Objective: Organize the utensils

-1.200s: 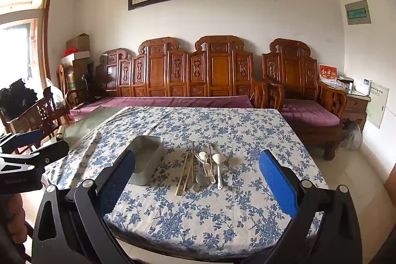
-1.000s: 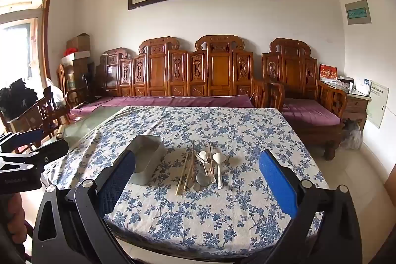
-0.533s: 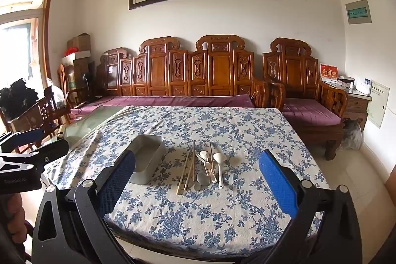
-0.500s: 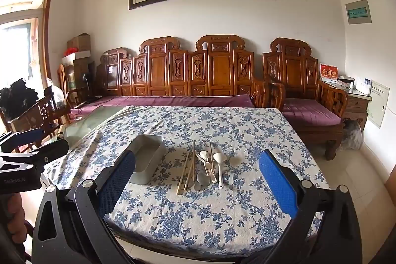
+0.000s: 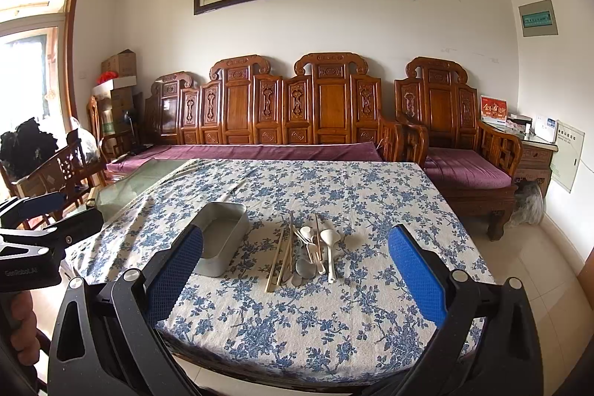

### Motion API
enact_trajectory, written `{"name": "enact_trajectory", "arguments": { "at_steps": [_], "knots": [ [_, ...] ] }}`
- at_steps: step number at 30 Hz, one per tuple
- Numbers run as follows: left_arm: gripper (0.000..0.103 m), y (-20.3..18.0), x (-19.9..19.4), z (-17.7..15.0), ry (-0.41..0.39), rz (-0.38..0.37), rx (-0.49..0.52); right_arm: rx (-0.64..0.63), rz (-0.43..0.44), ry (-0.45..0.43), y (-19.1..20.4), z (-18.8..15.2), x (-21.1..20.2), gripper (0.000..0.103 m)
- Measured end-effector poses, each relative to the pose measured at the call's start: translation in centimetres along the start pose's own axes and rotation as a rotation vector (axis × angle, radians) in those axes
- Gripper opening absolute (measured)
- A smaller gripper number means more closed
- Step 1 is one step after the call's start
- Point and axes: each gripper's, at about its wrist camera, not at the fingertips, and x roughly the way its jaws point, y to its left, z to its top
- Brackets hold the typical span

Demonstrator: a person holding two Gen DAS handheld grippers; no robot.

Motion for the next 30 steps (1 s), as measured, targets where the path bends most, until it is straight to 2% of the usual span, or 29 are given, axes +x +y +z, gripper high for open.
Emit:
{"name": "enact_trajectory", "arguments": {
  "at_steps": [30],
  "knots": [
    [0.096, -0.92, -0.88, 0.28, -0.005, -0.003, 0.003, 0.0, 0.0, 0.0, 0.25, -0.03, -0.22, 0.1]
  ]
}}
